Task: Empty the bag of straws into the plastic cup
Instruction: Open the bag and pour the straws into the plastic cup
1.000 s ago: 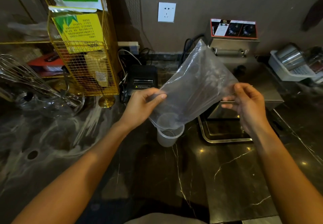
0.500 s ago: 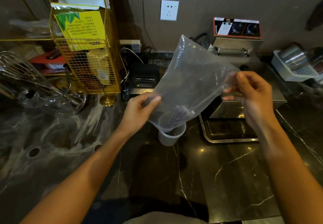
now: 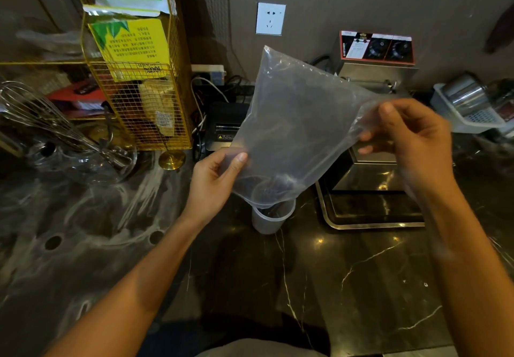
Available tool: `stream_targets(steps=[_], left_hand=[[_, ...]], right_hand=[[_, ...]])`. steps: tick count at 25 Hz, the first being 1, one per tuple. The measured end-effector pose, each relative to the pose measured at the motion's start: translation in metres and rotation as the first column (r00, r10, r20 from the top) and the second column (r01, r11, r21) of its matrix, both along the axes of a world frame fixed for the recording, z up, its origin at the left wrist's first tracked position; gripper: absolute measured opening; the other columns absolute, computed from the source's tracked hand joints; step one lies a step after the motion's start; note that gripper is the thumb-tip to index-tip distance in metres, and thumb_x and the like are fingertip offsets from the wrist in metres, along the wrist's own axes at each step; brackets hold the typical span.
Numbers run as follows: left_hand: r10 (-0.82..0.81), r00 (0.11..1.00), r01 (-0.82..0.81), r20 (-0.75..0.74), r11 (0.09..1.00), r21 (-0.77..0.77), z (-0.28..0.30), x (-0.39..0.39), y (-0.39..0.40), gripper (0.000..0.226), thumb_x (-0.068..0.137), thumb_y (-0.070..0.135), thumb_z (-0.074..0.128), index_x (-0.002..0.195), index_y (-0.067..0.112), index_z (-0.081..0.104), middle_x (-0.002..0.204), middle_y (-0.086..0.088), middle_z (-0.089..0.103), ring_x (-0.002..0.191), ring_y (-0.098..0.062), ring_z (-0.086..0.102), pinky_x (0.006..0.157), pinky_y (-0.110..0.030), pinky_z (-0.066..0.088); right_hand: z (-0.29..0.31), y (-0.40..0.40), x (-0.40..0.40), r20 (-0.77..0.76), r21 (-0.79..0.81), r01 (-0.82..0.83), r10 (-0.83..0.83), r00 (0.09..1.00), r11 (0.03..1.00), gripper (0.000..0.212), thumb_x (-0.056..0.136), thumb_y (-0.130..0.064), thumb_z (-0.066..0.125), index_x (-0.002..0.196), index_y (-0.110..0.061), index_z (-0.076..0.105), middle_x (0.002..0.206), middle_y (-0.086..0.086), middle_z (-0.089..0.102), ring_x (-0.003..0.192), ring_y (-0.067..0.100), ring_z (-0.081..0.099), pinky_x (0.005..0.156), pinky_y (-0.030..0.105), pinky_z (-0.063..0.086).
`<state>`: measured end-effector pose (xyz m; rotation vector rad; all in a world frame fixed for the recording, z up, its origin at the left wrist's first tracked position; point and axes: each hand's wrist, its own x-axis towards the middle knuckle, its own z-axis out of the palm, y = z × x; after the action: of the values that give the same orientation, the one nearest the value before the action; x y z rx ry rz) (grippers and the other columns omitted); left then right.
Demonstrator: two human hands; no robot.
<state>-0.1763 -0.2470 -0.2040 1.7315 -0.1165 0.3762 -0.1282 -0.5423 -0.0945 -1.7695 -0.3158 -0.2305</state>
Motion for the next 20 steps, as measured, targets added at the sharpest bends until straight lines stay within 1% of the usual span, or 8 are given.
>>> stream_targets(steps=[2,4,7,12,14,16,18,20], left_hand=[[0.014,1.0,-0.014,-0.004,1.0,0.01,-0.001,0.0,0.001,0.015,0.102,0.013,0.058,0.111,0.012,0.07,0.103,-0.001,0.075,0.1,-0.009,0.073,0.087,-0.02,0.058],[0.012,1.0,-0.012,-0.028,1.0,0.012,-0.005,0.0,0.003,0.016,0.102,0.014,0.057,0.111,0.01,0.07,0.102,-0.003,0.075,0.101,-0.013,0.073,0.089,-0.025,0.06],[0.016,1.0,-0.016,0.008,0.999,0.028,-0.006,0.001,0.006,0.017,0.103,0.015,0.057,0.11,0.006,0.07,0.101,-0.008,0.075,0.099,-0.018,0.074,0.087,-0.027,0.06],[0.011,0.999,-0.012,0.04,0.999,0.035,-0.005,-0.001,0.013,0.021,0.102,0.016,0.057,0.112,0.003,0.069,0.103,-0.007,0.074,0.1,-0.015,0.073,0.086,-0.023,0.058],[0.014,0.999,-0.015,0.033,0.999,0.032,-0.002,0.0,0.013,0.02,0.102,0.018,0.056,0.112,0.007,0.069,0.103,-0.004,0.073,0.1,-0.014,0.073,0.087,-0.025,0.058],[0.025,0.998,-0.027,0.066,0.999,0.035,0.006,0.003,0.012,0.015,0.102,0.017,0.057,0.11,0.011,0.068,0.1,0.0,0.072,0.097,-0.01,0.072,0.085,-0.022,0.057],[0.036,0.996,-0.039,0.084,0.998,0.041,0.013,0.007,0.01,0.012,0.103,0.015,0.057,0.108,0.013,0.068,0.097,0.003,0.071,0.094,-0.008,0.071,0.083,-0.02,0.057],[0.035,0.996,-0.038,0.082,0.999,0.034,0.017,0.008,0.008,0.012,0.103,0.016,0.057,0.108,0.014,0.068,0.097,0.005,0.071,0.095,-0.007,0.071,0.083,-0.02,0.057]], right_hand=[[0.007,0.006,-0.002,0.02,-0.04,-0.009,0.01,1.0,0.999,0.016,0.107,-0.022,0.052,0.109,-0.02,0.068,0.105,0.004,0.073,0.086,0.026,0.073,0.067,0.031,0.064],[0.01,0.008,-0.004,0.022,-0.094,-0.006,0.008,1.0,0.996,0.016,0.106,-0.023,0.053,0.11,-0.019,0.068,0.105,0.005,0.072,0.088,0.031,0.073,0.067,0.035,0.065],[0.016,0.012,-0.004,0.059,-0.147,0.036,-0.028,0.998,0.988,0.016,0.106,-0.026,0.053,0.109,-0.02,0.068,0.102,0.004,0.072,0.085,0.025,0.074,0.066,0.037,0.065],[0.019,0.016,-0.006,0.084,-0.176,0.053,-0.038,0.996,0.983,0.016,0.105,-0.03,0.054,0.108,-0.024,0.068,0.101,0.003,0.073,0.084,0.023,0.075,0.066,0.04,0.066],[0.021,0.017,-0.008,0.084,-0.193,0.061,-0.045,0.995,0.979,0.014,0.105,-0.031,0.054,0.104,-0.031,0.068,0.103,0.005,0.073,0.085,0.024,0.075,0.068,0.043,0.065],[0.032,0.021,-0.008,0.138,-0.183,0.066,-0.041,0.99,0.981,0.014,0.106,-0.032,0.054,0.101,-0.033,0.067,0.103,0.007,0.073,0.083,0.025,0.075,0.067,0.045,0.065],[0.044,0.022,-0.01,0.169,-0.168,0.062,-0.033,0.985,0.984,0.014,0.105,-0.031,0.055,0.099,-0.034,0.068,0.101,0.005,0.073,0.079,0.025,0.074,0.065,0.044,0.064],[0.055,0.022,-0.012,0.202,-0.178,0.057,-0.02,0.979,0.982,0.014,0.105,-0.03,0.056,0.1,-0.03,0.069,0.098,0.002,0.073,0.076,0.02,0.073,0.064,0.038,0.063]])
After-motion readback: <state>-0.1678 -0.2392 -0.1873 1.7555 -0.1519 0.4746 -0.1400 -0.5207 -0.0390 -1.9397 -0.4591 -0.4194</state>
